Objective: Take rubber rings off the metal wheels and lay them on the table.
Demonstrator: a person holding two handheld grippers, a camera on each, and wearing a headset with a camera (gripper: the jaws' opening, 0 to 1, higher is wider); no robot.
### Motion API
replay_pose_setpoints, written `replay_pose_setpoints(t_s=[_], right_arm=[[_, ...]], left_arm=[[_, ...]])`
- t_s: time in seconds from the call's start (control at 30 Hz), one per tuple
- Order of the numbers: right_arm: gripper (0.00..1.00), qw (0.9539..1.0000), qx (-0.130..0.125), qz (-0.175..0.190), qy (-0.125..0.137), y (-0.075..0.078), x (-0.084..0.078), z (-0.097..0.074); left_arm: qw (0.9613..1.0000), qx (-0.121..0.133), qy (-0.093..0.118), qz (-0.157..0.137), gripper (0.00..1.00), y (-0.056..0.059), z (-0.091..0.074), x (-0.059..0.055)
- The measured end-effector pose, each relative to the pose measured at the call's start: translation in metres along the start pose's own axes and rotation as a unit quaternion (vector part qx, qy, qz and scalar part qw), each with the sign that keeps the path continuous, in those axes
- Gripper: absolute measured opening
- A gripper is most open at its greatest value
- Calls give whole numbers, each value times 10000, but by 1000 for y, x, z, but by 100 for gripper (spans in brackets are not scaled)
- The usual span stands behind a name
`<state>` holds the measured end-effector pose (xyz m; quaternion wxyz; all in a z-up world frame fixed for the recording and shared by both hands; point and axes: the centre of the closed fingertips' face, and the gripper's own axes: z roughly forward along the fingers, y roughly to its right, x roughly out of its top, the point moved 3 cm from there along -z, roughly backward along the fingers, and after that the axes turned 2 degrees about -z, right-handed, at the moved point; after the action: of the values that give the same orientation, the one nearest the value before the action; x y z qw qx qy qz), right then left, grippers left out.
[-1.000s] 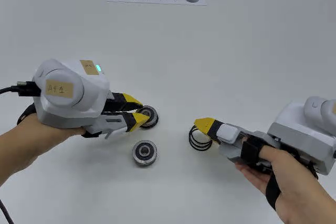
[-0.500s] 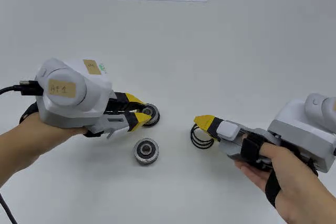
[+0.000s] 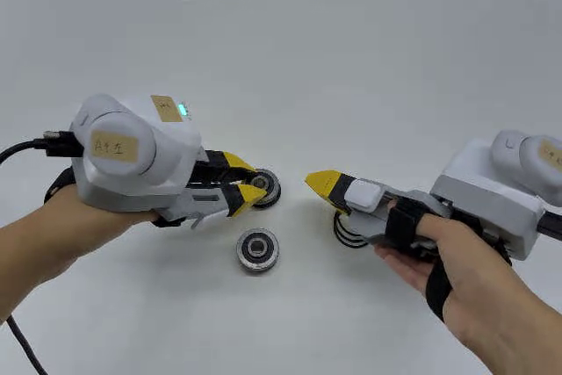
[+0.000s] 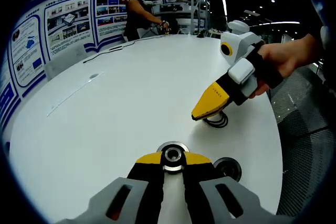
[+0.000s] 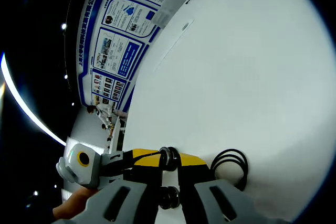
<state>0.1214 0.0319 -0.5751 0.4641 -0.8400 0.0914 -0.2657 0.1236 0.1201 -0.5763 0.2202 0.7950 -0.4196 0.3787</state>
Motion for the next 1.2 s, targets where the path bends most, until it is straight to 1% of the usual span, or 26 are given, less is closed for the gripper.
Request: replay_pose_setpoints(t_s=[0.1, 0.13, 0.2, 0.27, 0.3, 0.33, 0.37, 0.53, 0.67, 0.87, 1.13, 1.2], right_arm=[[18, 9999, 99, -47, -64, -4, -3, 7], [19, 9998, 167, -66, -83, -8, -5, 9], [24, 9996, 241, -113, -74, -11, -5, 13], [32, 9995, 279, -153, -66, -14, -6, 16], [40, 9994, 303, -164, -64, -16, -7, 19], [44, 9993, 312, -172, -69, -17, -8, 21], [46, 9992, 350, -194, -85, -18, -8, 24], [46, 9990, 373, -176, -163, -18, -10, 32], [47, 9991, 315, -172, -216, -16, -11, 33], [45, 9989, 365, -118, -270, -15, -12, 36], [45, 9984, 421, -96, -360, -15, -17, 34], [43, 9981, 508, 27, -349, -17, -18, 33]], left_arm=[[10000, -12, 1, -1, 13, -1, 1, 0], [10000, -14, -14, 53, 13, -2, 1, 0], [10000, -18, -24, 61, 13, -2, 2, 0], [10000, -25, -18, 73, 13, -2, 1, -1], [10000, -30, -10, 65, 13, -3, 2, -1], [10000, -33, -8, 69, 12, -3, 2, -1], [10000, -40, -5, 74, 12, -4, 2, -1], [9999, -61, -8, 94, 12, -4, 3, -1], [9999, -75, -6, 114, 12, -5, 3, -1], [9999, -88, 4, 115, 12, -5, 4, 0], [9999, -90, 2, 124, 12, -5, 5, 0], [9999, -87, 1, 126, 12, -5, 5, 0]])
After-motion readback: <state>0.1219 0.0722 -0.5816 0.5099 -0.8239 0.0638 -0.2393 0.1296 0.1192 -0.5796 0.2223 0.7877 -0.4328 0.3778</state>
